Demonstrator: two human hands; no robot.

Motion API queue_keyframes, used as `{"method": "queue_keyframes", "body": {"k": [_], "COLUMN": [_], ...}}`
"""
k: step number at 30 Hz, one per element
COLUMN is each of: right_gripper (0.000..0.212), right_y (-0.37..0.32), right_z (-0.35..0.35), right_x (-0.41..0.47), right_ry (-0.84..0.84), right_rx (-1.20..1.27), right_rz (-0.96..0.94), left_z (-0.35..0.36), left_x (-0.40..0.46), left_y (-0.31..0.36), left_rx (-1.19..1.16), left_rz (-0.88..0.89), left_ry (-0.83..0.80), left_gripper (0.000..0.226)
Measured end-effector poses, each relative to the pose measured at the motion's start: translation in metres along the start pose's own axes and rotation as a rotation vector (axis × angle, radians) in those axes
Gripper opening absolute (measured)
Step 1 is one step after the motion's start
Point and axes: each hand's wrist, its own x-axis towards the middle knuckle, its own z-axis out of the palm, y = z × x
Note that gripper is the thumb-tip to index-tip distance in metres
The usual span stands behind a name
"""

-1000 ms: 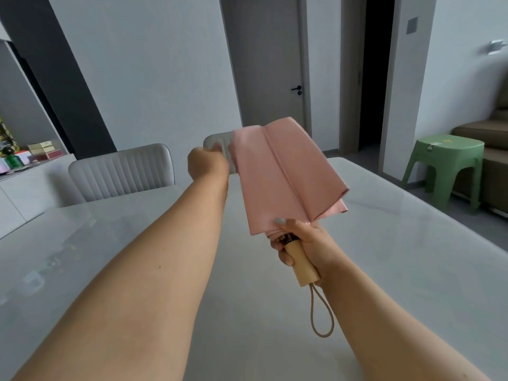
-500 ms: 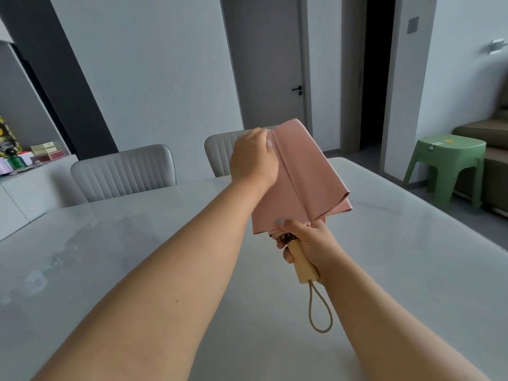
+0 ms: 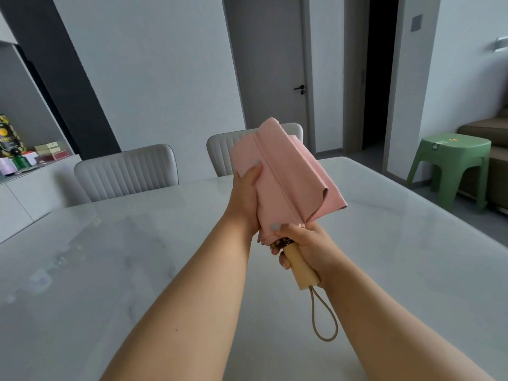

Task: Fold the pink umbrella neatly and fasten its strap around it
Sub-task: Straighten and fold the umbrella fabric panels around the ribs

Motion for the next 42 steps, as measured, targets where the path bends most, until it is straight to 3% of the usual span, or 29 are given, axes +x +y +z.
{"method": "queue_keyframes", "body": {"k": [3,6,8,12,18,22,25,28,32,35,39,42], "right_gripper": [0.048,0.063,0.054,0.033,0.025,0.018,0.011,0.019,0.012,0.011,0.028,0.027], "right_y": [0.001,0.001,-0.001,-0.010,-0.005,-0.004,-0.004,-0.004,-0.005,-0.004,-0.003,-0.001], "right_z": [0.001,0.002,0.002,-0.001,0.000,0.000,-0.001,0.000,0.001,0.001,0.001,0.000], "right_x": [0.002,0.004,0.002,-0.003,-0.001,-0.001,0.000,-0.001,-0.002,-0.003,-0.002,0.000], "right_ry": [-0.007,-0.021,-0.075,-0.106,-0.028,0.013,0.044,0.038,0.005,-0.012,-0.022,-0.026], "right_rx": [-0.021,0.169,0.273,0.169,0.134,0.063,0.004,-0.053,-0.092,-0.101,-0.096,-0.058], "right_rz": [0.014,0.118,0.200,0.189,0.137,0.155,0.153,0.144,0.151,0.159,0.167,0.190], "left_z": [-0.004,-0.003,-0.001,0.000,-0.004,-0.009,-0.011,-0.008,0.003,0.002,-0.002,-0.001], "left_x": [-0.002,-0.001,-0.001,-0.001,-0.010,-0.009,-0.003,0.002,0.003,0.011,0.014,0.016], "left_y": [-0.003,-0.006,-0.006,-0.009,-0.007,0.004,0.028,0.060,0.097,0.110,0.120,0.126], "left_rx": [-0.072,-0.118,-0.118,-0.101,-0.053,0.085,0.277,0.552,0.827,0.922,0.962,0.883], "left_rz": [-0.014,-0.013,-0.035,-0.062,-0.102,-0.085,-0.007,0.188,0.378,0.305,0.122,0.110], "left_ry": [0.020,0.055,0.050,0.012,-0.030,0.071,0.250,0.327,0.268,0.217,0.176,0.131], "left_gripper": [0.063,0.066,0.067,0.061,0.049,0.051,0.078,0.045,0.037,0.047,0.074,0.051]}}
